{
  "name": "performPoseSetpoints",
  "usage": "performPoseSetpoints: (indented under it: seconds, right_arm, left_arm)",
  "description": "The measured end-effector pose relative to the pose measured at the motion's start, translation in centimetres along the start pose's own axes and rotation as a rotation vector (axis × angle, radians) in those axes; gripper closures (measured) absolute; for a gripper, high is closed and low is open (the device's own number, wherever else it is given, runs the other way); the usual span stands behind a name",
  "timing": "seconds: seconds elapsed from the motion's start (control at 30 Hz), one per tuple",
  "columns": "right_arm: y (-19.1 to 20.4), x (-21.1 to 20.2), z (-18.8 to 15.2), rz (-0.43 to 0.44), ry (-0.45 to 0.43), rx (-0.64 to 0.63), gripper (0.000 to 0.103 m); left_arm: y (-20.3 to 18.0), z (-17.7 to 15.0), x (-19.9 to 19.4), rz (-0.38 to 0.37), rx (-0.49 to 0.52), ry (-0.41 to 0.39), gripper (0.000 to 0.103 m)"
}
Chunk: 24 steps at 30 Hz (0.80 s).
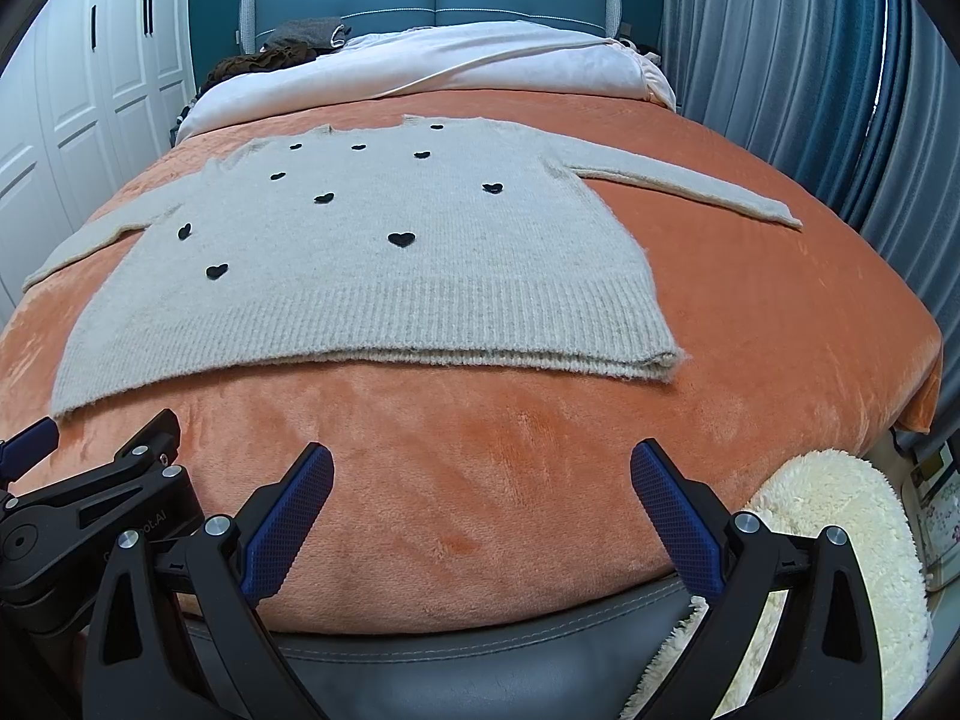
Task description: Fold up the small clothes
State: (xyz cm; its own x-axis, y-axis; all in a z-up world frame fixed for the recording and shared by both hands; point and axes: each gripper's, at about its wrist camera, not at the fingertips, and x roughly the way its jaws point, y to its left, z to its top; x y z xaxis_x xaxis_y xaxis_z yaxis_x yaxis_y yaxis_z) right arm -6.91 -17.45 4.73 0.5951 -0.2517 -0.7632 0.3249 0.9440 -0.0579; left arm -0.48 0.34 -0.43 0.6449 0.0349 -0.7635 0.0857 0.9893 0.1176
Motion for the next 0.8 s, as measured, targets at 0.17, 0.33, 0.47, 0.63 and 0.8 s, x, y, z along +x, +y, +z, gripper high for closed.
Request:
performPoseSetpoints:
  seconds: [0.17,0.33,0.47,0.63,0.8]
  right_arm:
    - [0.01,0.00,-0.03,-0.001,0.001,-0.001,0.005]
    - [0.00,0.01,-0.02,0.000,0.001,0.000,0.005]
    - [0.01,0.02,0.00,0.000,0.001,0.000,0.005]
    - [-0.01,0.07,-0.04,-0.001,0.002,-0.001,0.005]
    - [-0.07,0.17,-0.16,-0.002,0.005,0.001,0.005]
  left_arm:
    - [-0.06,-0.03,0.05,0.001,0.002,0.000,0.007]
    - [0.00,-0.10,0.06,0.000,0.000,0.001,0.007]
    - [0.00,-0.11,0.05,0.001,0.001,0.001,0.007]
    - [-0.04,-0.15,0.11,0.001,0.000,0.002,0.007]
    - [-0.03,-0.22,0.13,0.003,0.002,0.002,0.007]
